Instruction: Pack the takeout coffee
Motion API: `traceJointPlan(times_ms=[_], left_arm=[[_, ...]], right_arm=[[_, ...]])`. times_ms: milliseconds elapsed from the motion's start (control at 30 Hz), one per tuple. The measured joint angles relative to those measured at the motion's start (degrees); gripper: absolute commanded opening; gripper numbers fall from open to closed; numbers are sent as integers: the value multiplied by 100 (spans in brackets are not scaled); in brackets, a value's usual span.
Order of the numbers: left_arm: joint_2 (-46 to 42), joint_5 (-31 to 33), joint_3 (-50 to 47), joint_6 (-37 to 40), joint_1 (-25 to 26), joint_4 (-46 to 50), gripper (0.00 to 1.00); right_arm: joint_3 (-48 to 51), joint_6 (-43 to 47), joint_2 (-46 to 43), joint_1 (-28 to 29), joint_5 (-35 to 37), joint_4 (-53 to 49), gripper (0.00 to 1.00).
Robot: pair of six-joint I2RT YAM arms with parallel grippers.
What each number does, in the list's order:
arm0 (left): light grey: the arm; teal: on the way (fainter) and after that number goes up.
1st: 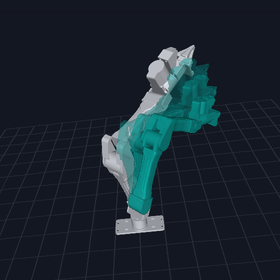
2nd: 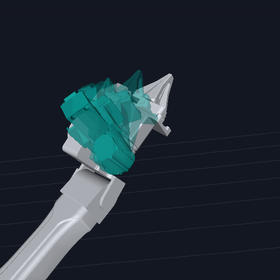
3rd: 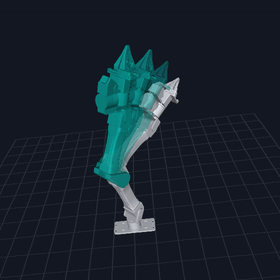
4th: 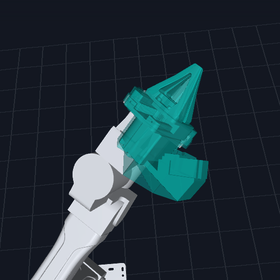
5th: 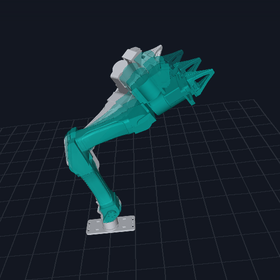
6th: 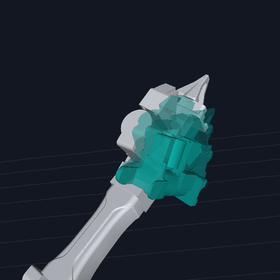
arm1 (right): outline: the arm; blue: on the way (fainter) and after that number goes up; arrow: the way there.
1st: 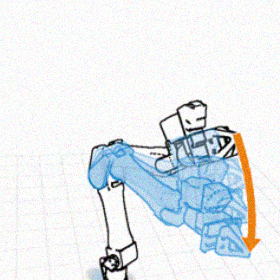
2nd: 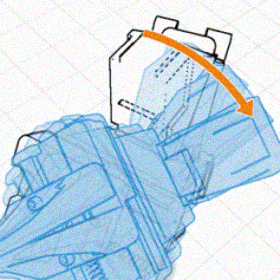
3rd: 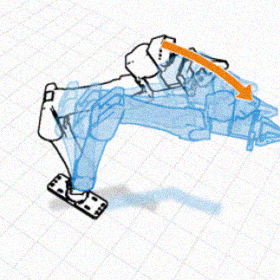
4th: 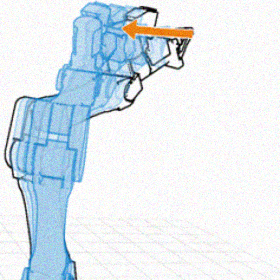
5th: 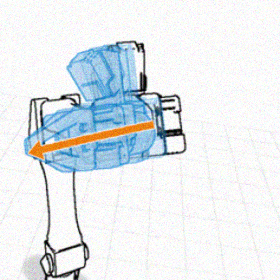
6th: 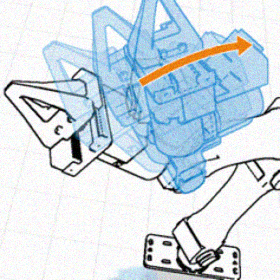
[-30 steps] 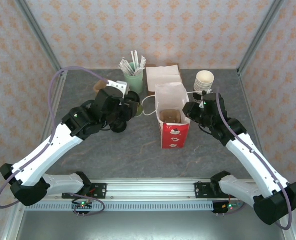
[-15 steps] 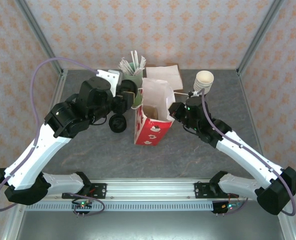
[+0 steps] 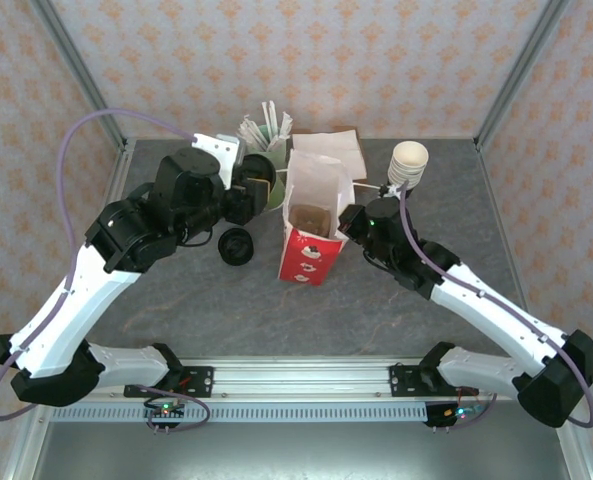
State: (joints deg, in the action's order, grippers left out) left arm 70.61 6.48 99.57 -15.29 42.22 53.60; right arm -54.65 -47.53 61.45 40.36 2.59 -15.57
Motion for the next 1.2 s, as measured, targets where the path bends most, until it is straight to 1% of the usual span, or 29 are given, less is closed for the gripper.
traceJointPlan(times_ms=[133, 333, 533, 633, 667, 733, 833, 900, 1033, 1100, 1200], left_arm=[[-98, -4, -66, -2, 0, 0, 60], [-109, -52, -66, -4, 0, -4, 60], [-20, -190, 70, -9, 15, -7, 60], [57, -254, 111, -9, 17, -39, 60], [83, -275, 114, -11, 17, -46, 60], [138, -310, 116, -13, 17, -57, 60], [249, -326, 127, -20, 17, -74, 59], [372, -328, 186, -22, 31, -72, 59], [619, -352, 402, -28, 105, -76, 59], [745, -343, 588, -50, 181, -61, 59], [892, -308, 839, -72, 299, -66, 59]], right_arm=[[-149, 107, -170, 0, 195, -245, 7], [-155, 48, -197, 33, 216, -310, 7], [-162, -103, 37, 398, 326, -354, 7], [-162, -214, 122, 474, 372, -402, 9], [-162, -249, 136, 476, 393, -417, 13], [-164, -319, 151, 479, 444, -424, 24], [-225, -409, 173, 487, 540, -522, 36], [-308, -407, 184, 490, 590, -590, 47], [-551, -282, 184, 487, 662, -798, 56], [-793, -79, 181, 481, 706, -984, 59], [-994, 286, 52, 291, 636, -1060, 60]])
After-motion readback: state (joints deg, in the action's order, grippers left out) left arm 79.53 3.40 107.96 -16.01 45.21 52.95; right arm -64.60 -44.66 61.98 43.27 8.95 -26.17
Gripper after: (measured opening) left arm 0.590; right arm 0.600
